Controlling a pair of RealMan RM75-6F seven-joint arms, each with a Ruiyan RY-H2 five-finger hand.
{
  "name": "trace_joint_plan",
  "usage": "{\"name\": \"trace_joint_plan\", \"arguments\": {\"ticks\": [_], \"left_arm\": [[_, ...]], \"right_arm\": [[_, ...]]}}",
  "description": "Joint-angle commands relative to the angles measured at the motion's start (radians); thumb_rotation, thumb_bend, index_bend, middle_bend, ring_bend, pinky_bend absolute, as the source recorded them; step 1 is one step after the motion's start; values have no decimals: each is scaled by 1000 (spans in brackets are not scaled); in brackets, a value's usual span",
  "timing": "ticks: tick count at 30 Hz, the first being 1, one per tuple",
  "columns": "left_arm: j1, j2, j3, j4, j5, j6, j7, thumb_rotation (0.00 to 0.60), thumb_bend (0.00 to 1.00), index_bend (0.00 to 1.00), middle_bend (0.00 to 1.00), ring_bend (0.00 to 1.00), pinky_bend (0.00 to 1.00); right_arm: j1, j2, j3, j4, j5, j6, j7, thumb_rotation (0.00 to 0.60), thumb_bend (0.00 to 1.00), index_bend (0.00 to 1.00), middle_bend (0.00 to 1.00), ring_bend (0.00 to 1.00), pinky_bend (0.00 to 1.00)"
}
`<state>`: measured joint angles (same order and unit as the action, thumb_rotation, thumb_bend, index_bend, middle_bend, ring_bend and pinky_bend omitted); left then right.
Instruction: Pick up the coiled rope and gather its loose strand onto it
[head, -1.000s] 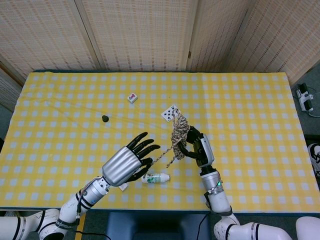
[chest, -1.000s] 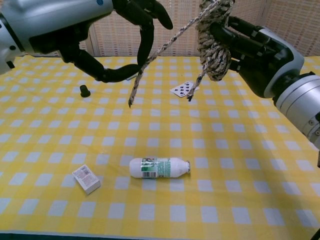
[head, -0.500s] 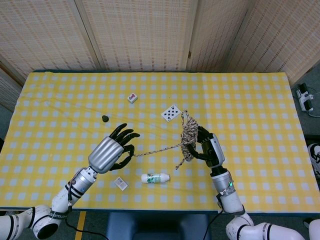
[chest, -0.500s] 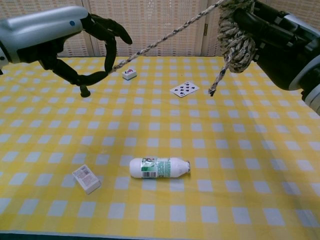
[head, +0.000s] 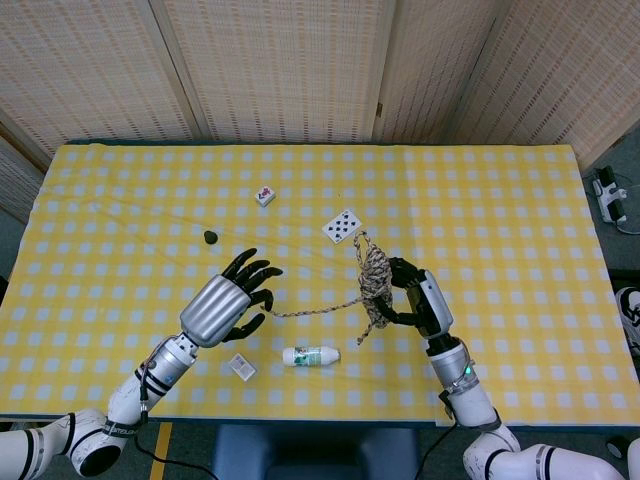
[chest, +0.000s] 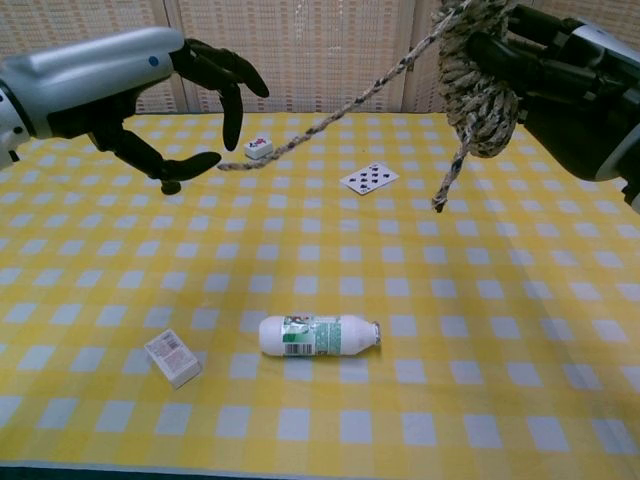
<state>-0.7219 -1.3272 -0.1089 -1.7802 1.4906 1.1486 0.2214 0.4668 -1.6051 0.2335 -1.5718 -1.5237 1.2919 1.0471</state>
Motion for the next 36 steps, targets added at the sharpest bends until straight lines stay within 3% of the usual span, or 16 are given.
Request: {"name": "trace_joint_plan", "arguments": {"ticks": [1, 6, 14, 22, 36], "left_arm": [[6, 11, 3, -4, -32, -18, 40, 600, 367, 263, 150, 98, 0], [37, -13, -2, 52, -56, 29, 99, 600, 354, 180, 129, 84, 0], [128, -28, 2, 179, -81, 141, 80, 600, 353, 239, 129, 84, 0], [235, -35, 21, 326, -68, 263, -2, 600, 353, 272, 129, 93, 0], [423, 29, 109, 317, -42, 378, -80, 600, 353, 297, 129, 94, 0]], "right_arm": [[4, 21, 4, -18, 24, -14, -52, 600, 670, 850, 698, 761, 613], [3, 58, 7, -57, 58, -36, -128, 600, 670, 850, 698, 758, 612], [-3, 147, -2, -129, 108, -86, -250, 600, 670, 850, 698, 756, 613], [-7, 197, -1, -169, 142, -119, -274, 600, 670, 850, 698, 755, 613], [-15, 214, 4, -168, 144, -125, -238, 600, 670, 850, 698, 756, 613]]}}
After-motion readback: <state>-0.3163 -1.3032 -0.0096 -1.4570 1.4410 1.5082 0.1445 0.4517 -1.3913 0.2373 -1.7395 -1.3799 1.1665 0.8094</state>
